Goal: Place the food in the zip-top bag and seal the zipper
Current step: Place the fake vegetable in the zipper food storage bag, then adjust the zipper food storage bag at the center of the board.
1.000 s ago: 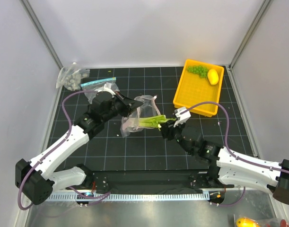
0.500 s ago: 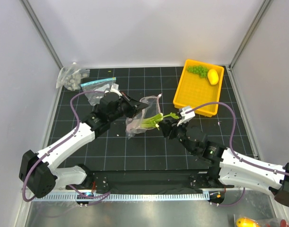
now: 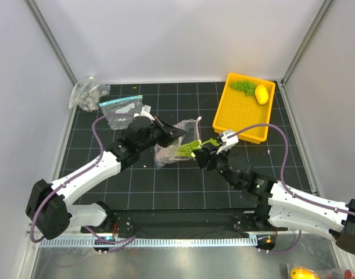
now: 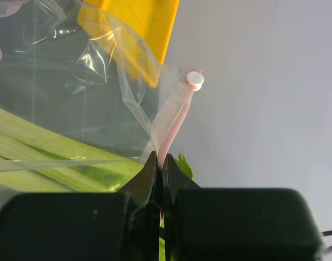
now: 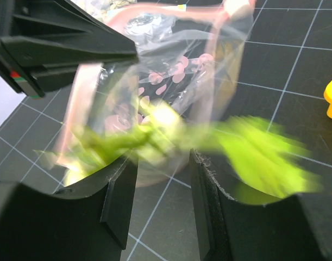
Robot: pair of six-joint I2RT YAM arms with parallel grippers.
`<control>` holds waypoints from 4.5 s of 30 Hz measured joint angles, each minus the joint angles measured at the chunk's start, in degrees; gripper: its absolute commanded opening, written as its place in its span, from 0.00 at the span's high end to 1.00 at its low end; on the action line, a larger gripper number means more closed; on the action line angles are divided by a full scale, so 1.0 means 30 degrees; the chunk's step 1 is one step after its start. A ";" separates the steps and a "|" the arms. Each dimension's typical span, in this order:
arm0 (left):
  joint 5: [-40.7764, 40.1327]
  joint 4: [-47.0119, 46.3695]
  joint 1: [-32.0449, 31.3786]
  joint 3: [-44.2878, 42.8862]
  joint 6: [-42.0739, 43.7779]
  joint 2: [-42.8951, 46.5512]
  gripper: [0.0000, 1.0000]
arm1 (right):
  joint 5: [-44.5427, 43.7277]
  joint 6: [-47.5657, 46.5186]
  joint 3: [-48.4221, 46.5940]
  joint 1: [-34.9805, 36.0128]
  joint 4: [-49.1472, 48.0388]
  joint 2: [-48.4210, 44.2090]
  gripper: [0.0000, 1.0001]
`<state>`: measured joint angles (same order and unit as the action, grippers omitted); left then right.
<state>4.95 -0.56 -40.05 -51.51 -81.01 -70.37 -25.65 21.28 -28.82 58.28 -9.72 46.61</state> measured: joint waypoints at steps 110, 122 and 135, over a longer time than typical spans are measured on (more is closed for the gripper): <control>0.2557 0.1617 0.0576 -0.3322 0.5027 -0.0823 1.00 | 0.7337 -0.0525 -1.6196 -0.6586 1.6560 0.7533 0.67; 0.4007 -0.0066 0.0627 -0.1829 0.5173 -0.2550 1.00 | 0.9959 -0.0401 -1.4375 -0.6586 1.5642 1.0163 0.59; 0.3672 -0.0313 0.1078 -0.1115 0.5209 -0.1290 1.00 | 1.0440 0.0204 -1.3274 -0.6477 1.4200 1.0258 0.62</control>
<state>15.97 -1.50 -36.82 -54.85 -65.39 -74.24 5.67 21.89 -68.64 38.85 32.88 77.38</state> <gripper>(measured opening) 0.020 0.363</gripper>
